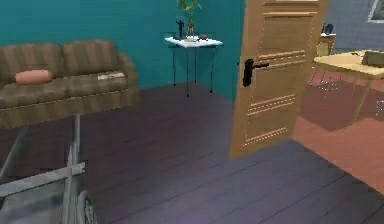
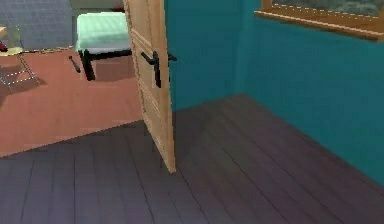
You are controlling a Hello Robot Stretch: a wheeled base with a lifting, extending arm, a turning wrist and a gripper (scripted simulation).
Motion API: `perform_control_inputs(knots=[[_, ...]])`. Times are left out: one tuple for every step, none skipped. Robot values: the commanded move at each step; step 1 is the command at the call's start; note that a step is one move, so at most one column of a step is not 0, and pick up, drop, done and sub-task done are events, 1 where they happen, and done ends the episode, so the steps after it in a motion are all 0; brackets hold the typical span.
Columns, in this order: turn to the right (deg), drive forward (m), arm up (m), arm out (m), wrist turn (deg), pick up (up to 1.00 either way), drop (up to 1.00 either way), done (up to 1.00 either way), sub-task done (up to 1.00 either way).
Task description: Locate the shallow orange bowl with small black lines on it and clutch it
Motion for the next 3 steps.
perform_control_inputs(knots=[[0.0,0.90,0.00,0.00,0.0,0.00,0.00,0.00,0.00],[-9.0,0.00,0.00,0.00,0.0,0.00,0.00,0.00,0.00],[0.0,1.00,0.00,0.00,0.0,0.00,0.00,0.00,0.00]])
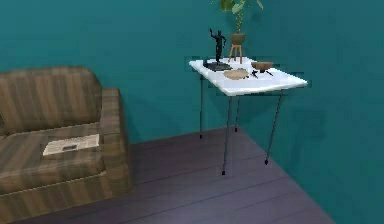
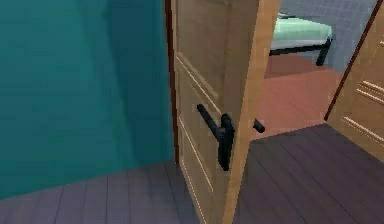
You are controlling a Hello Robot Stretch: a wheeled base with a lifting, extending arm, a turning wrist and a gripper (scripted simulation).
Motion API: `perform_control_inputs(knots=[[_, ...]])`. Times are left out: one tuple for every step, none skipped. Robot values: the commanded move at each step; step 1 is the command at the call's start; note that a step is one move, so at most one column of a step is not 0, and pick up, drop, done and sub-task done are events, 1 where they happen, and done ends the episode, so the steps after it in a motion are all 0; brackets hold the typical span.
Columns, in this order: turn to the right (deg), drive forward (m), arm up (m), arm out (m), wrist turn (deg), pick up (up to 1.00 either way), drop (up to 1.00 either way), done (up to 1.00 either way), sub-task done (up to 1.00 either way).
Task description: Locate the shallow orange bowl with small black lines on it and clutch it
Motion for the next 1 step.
perform_control_inputs(knots=[[-3.0,0.00,0.00,0.00,0.0,0.00,0.00,0.00,0.00]])
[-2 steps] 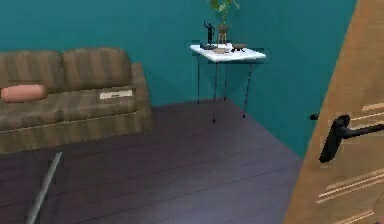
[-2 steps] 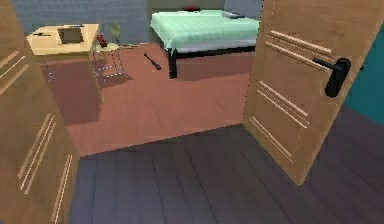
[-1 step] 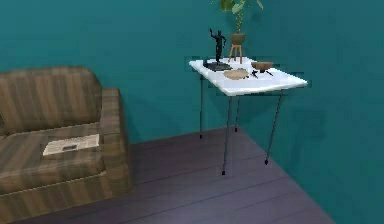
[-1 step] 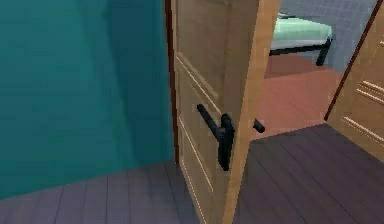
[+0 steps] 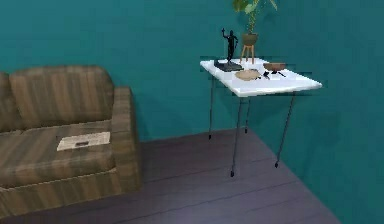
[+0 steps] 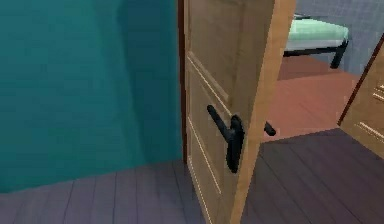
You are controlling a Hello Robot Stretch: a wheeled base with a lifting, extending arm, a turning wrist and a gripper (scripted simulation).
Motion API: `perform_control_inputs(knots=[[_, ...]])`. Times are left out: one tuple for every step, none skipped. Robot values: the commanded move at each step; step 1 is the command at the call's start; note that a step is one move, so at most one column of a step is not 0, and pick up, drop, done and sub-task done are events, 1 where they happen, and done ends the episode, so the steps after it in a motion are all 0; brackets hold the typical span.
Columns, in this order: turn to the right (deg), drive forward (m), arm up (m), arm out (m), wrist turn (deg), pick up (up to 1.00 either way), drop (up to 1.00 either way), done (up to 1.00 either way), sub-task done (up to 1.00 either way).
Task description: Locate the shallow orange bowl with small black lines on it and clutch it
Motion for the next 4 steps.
perform_control_inputs(knots=[[0.0,0.85,0.00,0.00,0.0,0.00,0.00,0.00,0.00],[-45.0,0.00,0.00,0.00,0.0,0.00,0.00,0.00,0.00],[-12.0,0.00,0.00,0.00,0.0,0.00,0.00,0.00,0.00],[0.0,0.00,0.50,0.00,0.0,0.00,0.00,0.00,0.00]])
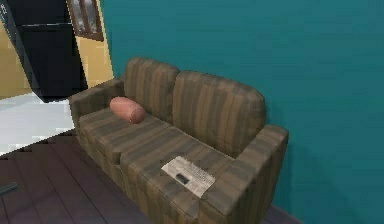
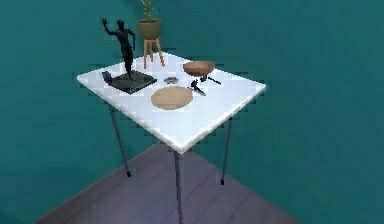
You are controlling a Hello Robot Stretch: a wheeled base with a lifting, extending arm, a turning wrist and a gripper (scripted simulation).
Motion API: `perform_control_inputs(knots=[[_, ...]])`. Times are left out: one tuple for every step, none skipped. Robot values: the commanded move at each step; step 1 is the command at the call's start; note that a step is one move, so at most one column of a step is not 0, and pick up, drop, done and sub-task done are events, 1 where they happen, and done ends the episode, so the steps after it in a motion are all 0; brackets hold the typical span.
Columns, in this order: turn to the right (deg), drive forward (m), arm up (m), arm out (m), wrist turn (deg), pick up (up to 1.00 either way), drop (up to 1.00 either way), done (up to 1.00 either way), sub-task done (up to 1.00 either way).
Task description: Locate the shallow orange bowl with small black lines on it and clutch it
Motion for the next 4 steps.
perform_control_inputs(knots=[[0.0,0.00,0.38,0.00,0.0,0.00,0.00,0.00,0.00],[0.0,0.00,0.00,0.44,0.0,0.00,0.00,0.00,0.00],[0.0,0.00,0.00,0.00,45.0,0.00,0.00,0.00,0.00],[0.0,0.00,0.00,0.00,45.0,0.00,0.00,0.00,0.00]])
